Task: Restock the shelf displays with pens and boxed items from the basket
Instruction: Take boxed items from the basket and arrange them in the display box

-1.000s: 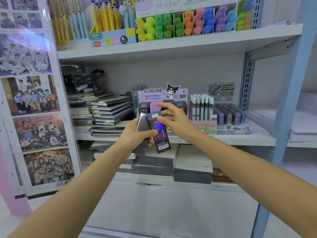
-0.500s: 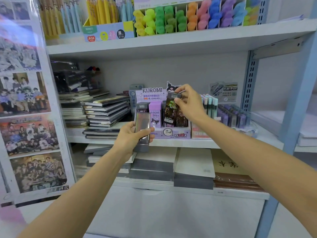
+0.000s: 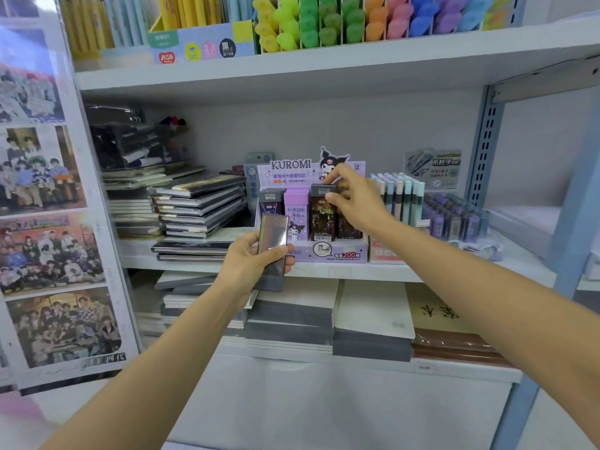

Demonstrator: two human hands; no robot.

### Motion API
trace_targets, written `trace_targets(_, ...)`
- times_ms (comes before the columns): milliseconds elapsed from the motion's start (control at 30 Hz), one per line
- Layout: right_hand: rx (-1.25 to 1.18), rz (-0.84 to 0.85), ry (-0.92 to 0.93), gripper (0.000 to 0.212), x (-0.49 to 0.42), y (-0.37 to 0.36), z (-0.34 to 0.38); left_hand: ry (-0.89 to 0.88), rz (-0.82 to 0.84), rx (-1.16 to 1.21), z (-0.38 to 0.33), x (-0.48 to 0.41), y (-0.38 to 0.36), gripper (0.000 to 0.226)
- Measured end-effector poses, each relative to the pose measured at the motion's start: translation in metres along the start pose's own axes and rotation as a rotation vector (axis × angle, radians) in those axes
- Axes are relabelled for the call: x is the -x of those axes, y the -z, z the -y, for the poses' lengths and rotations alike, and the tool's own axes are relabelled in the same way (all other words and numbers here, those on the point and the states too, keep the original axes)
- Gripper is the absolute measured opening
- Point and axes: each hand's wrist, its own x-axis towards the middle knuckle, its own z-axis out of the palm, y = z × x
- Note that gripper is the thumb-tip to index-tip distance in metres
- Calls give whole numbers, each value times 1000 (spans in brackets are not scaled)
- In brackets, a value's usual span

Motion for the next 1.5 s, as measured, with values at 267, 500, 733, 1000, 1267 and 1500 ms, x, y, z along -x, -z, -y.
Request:
trace_targets(267, 319, 5, 63, 16, -4, -4, -3, 29, -14, -5, 4, -5, -2, 32)
trace_targets(500, 39, -9, 131, 26, 6, 7, 22, 13, 55, -62, -3, 0, -11, 25)
trace_targets(733, -384, 146, -90, 22, 34, 8, 25, 60, 115, -166, -16, 12, -22, 27)
trace_targets(1000, -176, 186, 76, 22, 54, 31, 15, 63, -12, -64, -34, 19, -28, 19)
trace_targets(1267, -293, 167, -28, 26, 81, 28, 9, 66, 2, 110, -45, 23, -48, 52)
trace_targets(1500, -219, 179, -17, 27, 86, 29, 8, -226, 12, -438, -22, 28, -60, 23)
